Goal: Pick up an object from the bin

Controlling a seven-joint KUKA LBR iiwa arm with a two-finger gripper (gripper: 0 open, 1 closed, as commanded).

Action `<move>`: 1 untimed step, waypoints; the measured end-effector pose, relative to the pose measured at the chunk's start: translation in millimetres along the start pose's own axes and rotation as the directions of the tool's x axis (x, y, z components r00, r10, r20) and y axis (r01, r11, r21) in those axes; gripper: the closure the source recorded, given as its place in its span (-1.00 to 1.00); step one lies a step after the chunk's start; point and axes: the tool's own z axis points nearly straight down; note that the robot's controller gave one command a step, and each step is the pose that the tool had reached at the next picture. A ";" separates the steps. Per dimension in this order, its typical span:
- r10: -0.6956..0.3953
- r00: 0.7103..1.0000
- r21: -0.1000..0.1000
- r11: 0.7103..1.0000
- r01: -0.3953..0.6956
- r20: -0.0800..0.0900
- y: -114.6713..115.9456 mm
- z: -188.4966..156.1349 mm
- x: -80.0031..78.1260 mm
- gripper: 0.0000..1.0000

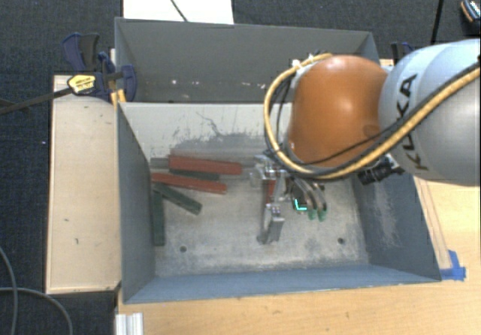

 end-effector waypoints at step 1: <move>0.055 0.998 0.000 0.998 -0.055 0.001 38.7 162.1 -58.6 -1.00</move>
Offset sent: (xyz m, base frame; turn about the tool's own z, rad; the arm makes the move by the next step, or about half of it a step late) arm 0.0582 0.0382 -0.1591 0.0573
